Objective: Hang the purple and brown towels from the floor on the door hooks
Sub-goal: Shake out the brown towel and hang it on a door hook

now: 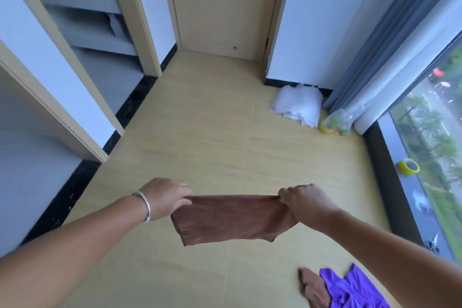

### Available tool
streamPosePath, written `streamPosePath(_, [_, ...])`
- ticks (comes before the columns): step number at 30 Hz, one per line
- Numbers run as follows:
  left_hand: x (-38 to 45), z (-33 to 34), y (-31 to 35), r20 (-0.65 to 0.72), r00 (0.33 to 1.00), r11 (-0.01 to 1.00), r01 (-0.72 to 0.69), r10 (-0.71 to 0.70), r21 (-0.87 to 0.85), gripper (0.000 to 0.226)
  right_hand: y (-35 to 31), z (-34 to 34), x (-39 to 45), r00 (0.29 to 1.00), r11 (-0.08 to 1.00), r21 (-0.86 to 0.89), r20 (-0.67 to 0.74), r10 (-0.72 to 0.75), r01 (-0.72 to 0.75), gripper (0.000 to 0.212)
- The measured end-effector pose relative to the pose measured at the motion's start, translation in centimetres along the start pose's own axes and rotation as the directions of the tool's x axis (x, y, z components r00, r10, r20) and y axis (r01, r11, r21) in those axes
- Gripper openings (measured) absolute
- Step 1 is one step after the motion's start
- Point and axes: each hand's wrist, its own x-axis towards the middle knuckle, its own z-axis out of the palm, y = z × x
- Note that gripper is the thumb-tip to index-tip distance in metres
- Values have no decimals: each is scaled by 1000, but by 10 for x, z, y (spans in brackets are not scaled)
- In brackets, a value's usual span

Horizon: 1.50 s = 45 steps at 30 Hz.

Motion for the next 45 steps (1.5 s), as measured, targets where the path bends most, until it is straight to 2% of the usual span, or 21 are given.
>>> streamPosePath(3, [-26,-82,-7,-29,1000,1000,-1,1,-9,27,11,-79,-28,989,999,44,-145,-7,13,13])
streamPosePath(6, [-49,-160,-20,-88,996,1000,6,-5,8,27,22,-150,-47,946,996,87,-323,4,26,18])
streamPosePath(10, [-75,-254,-42,-225,974,999,31,-23,29,14,33,-238,-60,904,999,38,-427,28,-14,16])
streamPosePath(14, [-94,-332,-62,-377,926,993,69,-29,92,9,39,-319,-64,849,998,54,-524,66,-44,38])
streamPosePath(18, [-105,-391,-79,-493,870,987,93,-16,132,6,42,-381,-64,811,998,-57,-584,-32,-1,53])
streamPosePath(22, [-103,-429,-92,-590,805,968,102,54,228,23,50,-420,-47,792,989,-145,-601,-104,19,52])
streamPosePath(26, [-85,-454,-117,-575,807,939,82,133,333,49,74,-442,-10,755,991,-130,-646,-111,34,46])
streamPosePath(30, [-49,-480,-149,-543,833,929,107,110,354,51,103,-467,37,709,993,-97,-696,-113,63,31])
streamPosePath(33, [-15,-508,-169,-583,811,935,168,49,313,36,129,-495,78,652,997,-59,-754,-78,52,22])
streamPosePath(36, [20,-541,-185,-624,781,936,241,-30,258,29,160,-525,117,609,994,26,-792,-44,106,7])
streamPosePath(40, [66,-583,-205,-642,763,920,298,-70,253,12,207,-562,163,569,980,12,-816,-104,197,20])
streamPosePath(42, [91,-602,-213,-658,746,931,306,-103,201,7,226,-578,184,559,979,-8,-820,-124,205,33])
streamPosePath(45, [129,-626,-226,-701,709,920,319,-73,228,17,250,-595,216,576,990,-10,-813,-90,141,52])
